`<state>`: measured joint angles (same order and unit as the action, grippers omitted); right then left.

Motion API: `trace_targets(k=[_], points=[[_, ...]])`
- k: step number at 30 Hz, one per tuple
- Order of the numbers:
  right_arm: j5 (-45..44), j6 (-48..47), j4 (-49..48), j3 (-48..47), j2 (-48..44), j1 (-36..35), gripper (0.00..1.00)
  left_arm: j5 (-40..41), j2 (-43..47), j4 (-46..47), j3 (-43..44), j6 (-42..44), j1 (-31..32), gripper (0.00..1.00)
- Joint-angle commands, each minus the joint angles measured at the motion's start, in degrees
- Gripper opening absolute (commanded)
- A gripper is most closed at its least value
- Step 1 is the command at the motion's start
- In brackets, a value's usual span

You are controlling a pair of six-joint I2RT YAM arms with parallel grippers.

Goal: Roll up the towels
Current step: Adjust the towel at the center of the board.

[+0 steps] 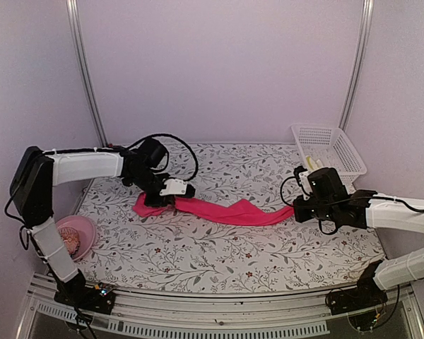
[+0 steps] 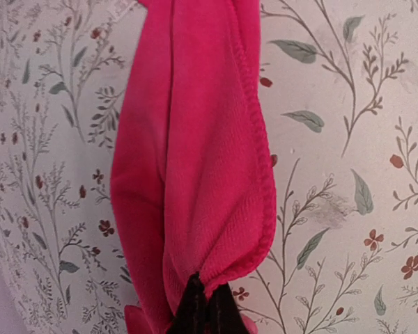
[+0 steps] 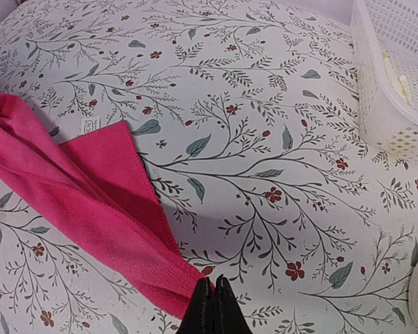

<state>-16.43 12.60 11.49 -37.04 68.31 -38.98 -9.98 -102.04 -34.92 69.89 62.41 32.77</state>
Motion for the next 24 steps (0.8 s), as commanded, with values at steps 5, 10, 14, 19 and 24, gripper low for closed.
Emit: trace_targets(k=[5,10,14,19,24], points=[[-2.0,-0.4,-1.3,1.3,-2.2,1.7,0.02,-5.5,9.6,5.6,2.3,-11.4,-6.5,0.00],[-2.3,0.5,-1.2,1.4,-4.0,4.7,0.02,2.6,14.1,14.8,-1.9,-18.4,-7.4,0.00],[-3.1,0.7,-0.5,1.8,-5.7,6.7,0.02,-1.0,19.5,13.8,-8.3,-18.8,-4.7,0.00],[-3.5,0.3,-0.1,1.8,-6.1,7.8,0.02,-10.7,22.2,5.5,-18.2,-14.7,2.7,0.18],[-3.4,0.2,-0.1,1.7,-5.6,7.9,0.02,-20.9,18.4,-5.8,-19.3,-8.9,5.7,0.40]])
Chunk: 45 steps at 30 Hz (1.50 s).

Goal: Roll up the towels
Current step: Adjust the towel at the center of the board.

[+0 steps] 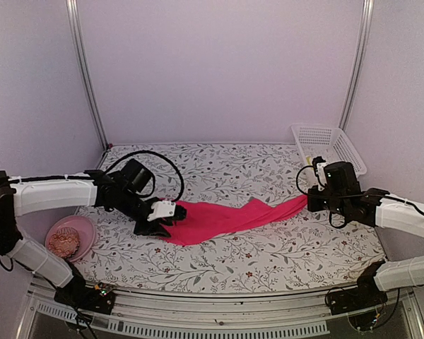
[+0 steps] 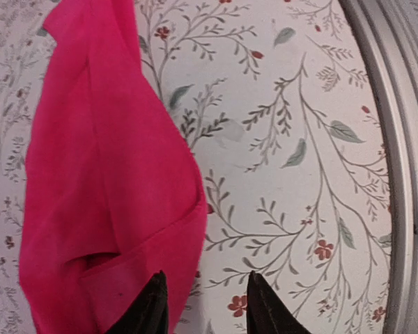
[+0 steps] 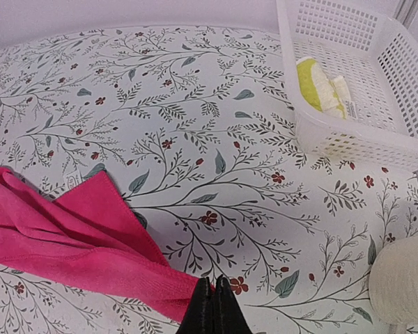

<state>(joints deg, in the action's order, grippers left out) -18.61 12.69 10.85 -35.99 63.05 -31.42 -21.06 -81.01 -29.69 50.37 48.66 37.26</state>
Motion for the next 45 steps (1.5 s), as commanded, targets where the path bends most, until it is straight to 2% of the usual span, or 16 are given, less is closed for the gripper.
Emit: trace_targets(k=[1,3,5,8,11,13,17,20,23,30,45], points=[[-1.1,0.1,0.5,0.8,-0.4,0.4,0.02,-11.1,-3.5,-13.4,1.1,6.3,1.1,0.41],[-1.1,0.1,0.6,0.8,-0.4,0.4,0.02,-12.1,-4.6,-14.6,2.7,7.3,0.4,0.41],[-0.7,0.2,0.6,0.8,-0.4,0.4,0.02,-10.4,-4.9,-11.2,3.8,4.9,-1.1,0.42],[-0.3,0.2,0.6,0.6,-0.2,0.3,0.02,-2.2,-5.7,-1.2,4.9,-2.6,-2.7,0.43],[0.4,0.1,0.5,0.6,0.3,0.4,0.02,2.7,-8.4,3.7,7.8,-6.6,-4.4,0.42],[0.6,0.0,0.5,0.8,0.3,0.4,0.02,2.5,-11.9,0.7,11.2,-7.7,-4.9,0.40],[0.7,-0.2,0.4,1.1,-0.1,0.4,0.02,-1.4,-19.4,-7.7,16.5,-8.1,-6.1,0.22],[0.9,-0.2,0.2,1.4,-0.3,0.4,0.02,-0.7,-22.1,-8.9,17.3,-8.4,-6.5,0.20],[1.5,-0.4,-0.1,1.4,-0.2,0.4,0.02,0.7,-22.5,-7.6,17.0,-7.5,-7.6,0.23],[3.0,-0.3,-0.7,1.9,0.0,0.4,0.02,-3.5,-21.4,-8.4,17.5,1.4,-11.7,0.43],[4.5,-0.4,-1.1,1.8,0.3,0.4,0.02,-11.5,-33.2,-19.2,27.0,14.9,-15.4,0.42]])
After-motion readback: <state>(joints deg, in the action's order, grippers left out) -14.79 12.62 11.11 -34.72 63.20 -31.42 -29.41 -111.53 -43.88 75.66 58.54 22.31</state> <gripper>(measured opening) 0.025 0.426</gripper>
